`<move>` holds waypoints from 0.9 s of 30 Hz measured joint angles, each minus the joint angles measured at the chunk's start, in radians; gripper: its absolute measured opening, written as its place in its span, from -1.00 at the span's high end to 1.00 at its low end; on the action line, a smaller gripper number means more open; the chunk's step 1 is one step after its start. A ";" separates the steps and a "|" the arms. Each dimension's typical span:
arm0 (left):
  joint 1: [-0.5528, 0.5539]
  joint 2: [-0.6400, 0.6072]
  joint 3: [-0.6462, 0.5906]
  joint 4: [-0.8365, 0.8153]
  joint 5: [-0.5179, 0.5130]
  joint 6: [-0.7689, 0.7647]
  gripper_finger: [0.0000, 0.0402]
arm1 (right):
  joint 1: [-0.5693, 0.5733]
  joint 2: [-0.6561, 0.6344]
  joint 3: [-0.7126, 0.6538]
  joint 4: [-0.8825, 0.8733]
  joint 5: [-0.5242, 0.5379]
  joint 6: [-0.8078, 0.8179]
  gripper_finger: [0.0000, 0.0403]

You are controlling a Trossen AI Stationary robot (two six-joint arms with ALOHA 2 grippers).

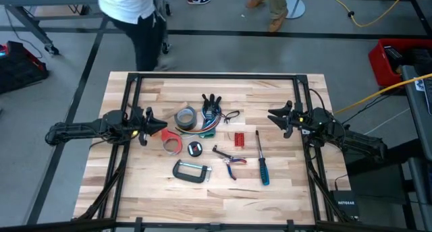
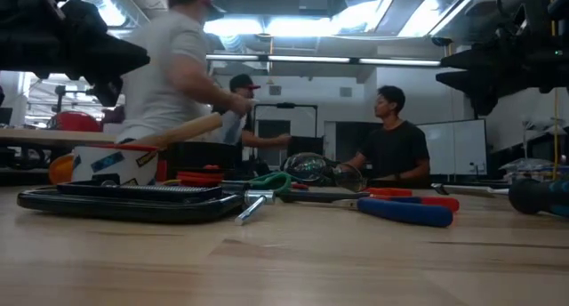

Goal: Coil cords
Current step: Uncoil the red wire from the black spool

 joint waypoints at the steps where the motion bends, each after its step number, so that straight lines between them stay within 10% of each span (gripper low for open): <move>1: 0.000 0.000 0.000 0.003 -0.011 -0.040 0.78 | 0.000 0.000 0.000 0.000 0.000 0.004 0.18; 13: -0.002 0.062 0.000 0.066 -0.143 -0.442 0.78 | 0.000 0.028 0.000 -0.027 0.098 0.150 0.18; 27: -0.079 0.465 0.008 0.629 -0.177 -0.311 0.78 | 0.000 0.092 0.000 -0.026 0.080 0.151 0.18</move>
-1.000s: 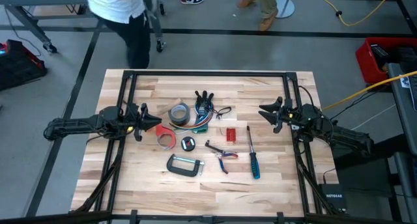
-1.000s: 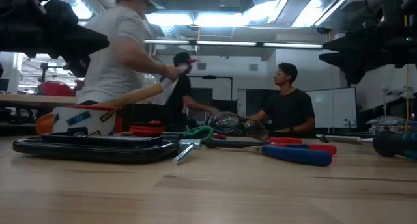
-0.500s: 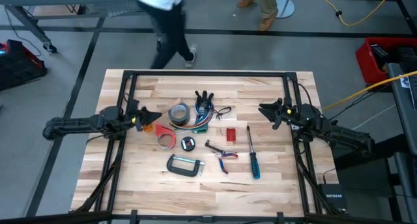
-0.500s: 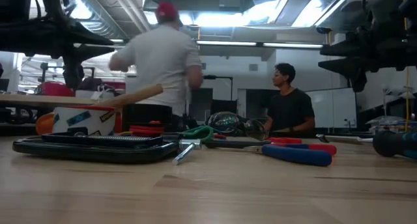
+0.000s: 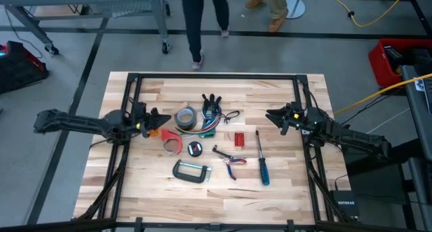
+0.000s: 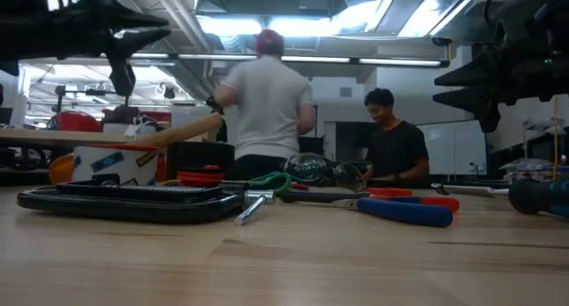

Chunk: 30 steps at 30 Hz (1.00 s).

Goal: Coil cords
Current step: Uncoil the red wire from the black spool

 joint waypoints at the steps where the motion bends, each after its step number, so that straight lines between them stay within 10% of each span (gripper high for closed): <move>1: -0.006 0.033 0.011 -0.001 -0.004 -0.004 0.78 | 0.000 0.000 0.000 0.000 0.000 0.000 0.18; 20: -0.023 0.583 0.303 -0.003 -0.010 0.293 0.76 | 0.000 0.000 0.000 0.005 0.000 0.000 0.18; 30: -0.021 0.705 0.389 -0.017 -0.050 0.338 0.25 | 0.000 0.000 0.000 0.006 -0.001 0.000 0.18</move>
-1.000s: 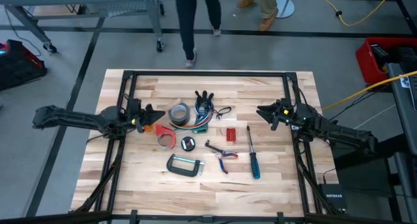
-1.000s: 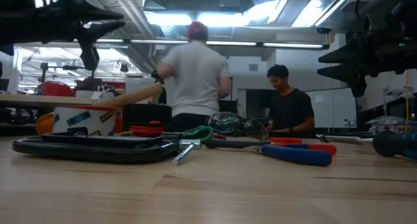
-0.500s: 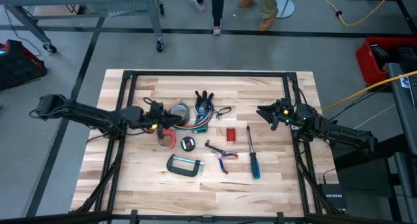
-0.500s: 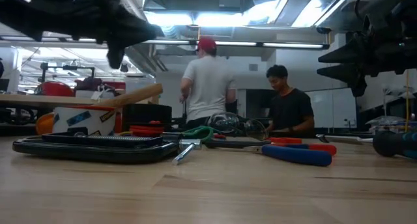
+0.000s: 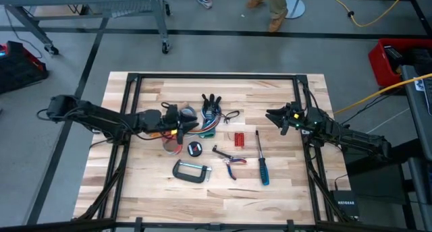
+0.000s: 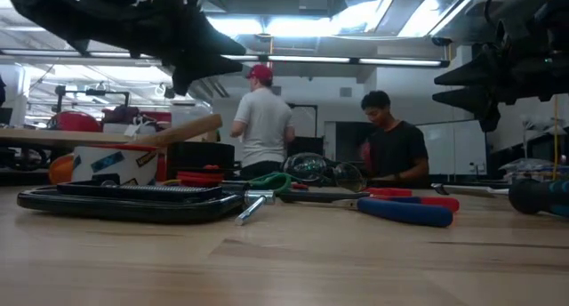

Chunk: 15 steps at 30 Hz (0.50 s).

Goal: Coil cords
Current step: Uncoil the red wire from the black spool

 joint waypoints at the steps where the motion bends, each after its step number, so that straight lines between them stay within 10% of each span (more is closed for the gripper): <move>1: 0.000 0.004 0.009 -0.008 0.000 -0.009 0.20 | 0.000 0.000 0.000 0.000 0.000 0.000 0.18; 15: 0.005 0.003 0.313 -0.761 0.069 -0.182 0.20 | 0.000 0.000 0.000 0.000 -0.060 0.135 0.18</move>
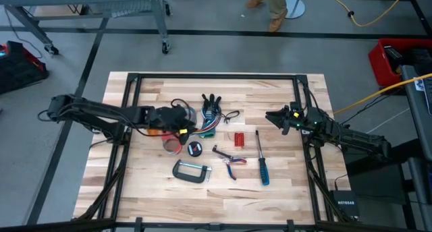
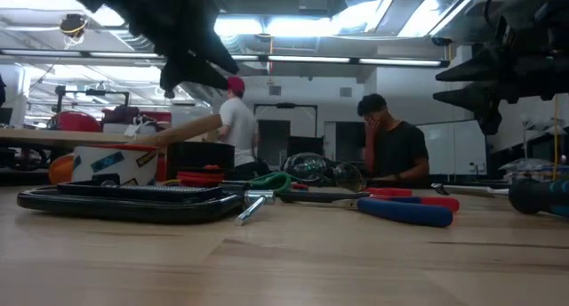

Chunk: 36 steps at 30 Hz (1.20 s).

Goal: Coil cords
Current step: Uncoil the red wire from the black spool

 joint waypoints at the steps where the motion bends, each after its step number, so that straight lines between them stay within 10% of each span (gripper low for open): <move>1: 0.000 0.000 0.019 -0.032 0.004 -0.006 0.20 | 0.000 0.000 0.000 0.000 0.000 0.006 0.18; 11: -0.043 0.022 0.049 -0.267 0.079 -0.209 0.21 | 0.000 0.000 0.000 -0.001 0.000 0.080 0.18; 36: -0.066 0.278 0.049 -0.205 0.140 -0.304 0.21 | 0.000 0.000 0.000 -0.001 -0.011 0.077 0.18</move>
